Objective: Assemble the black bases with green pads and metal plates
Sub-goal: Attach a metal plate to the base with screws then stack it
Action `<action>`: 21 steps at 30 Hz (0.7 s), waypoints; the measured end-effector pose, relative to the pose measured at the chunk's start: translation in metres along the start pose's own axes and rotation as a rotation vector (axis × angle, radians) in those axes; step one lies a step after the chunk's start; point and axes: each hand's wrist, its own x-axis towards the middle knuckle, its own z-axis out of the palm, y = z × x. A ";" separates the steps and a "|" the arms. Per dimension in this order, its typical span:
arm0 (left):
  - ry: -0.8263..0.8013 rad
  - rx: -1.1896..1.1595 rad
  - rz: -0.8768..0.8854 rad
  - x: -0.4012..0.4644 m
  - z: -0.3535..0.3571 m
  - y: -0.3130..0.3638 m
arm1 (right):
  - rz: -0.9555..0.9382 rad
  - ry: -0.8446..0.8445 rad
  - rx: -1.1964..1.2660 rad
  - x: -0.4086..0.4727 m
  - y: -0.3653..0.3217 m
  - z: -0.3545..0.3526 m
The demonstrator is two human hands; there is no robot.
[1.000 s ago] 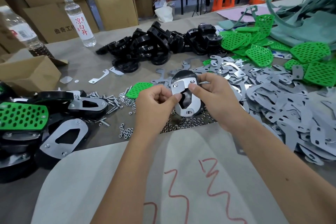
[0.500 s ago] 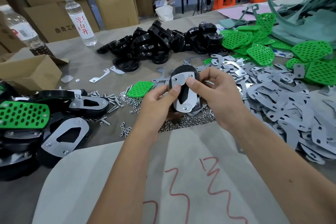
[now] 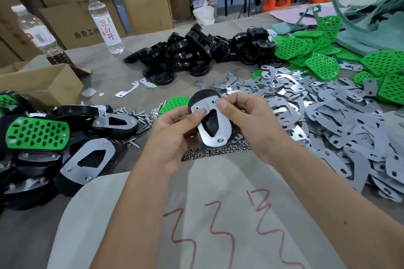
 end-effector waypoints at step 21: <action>0.321 -0.076 -0.003 0.013 -0.017 0.005 | -0.253 -0.123 -1.165 0.005 0.005 -0.001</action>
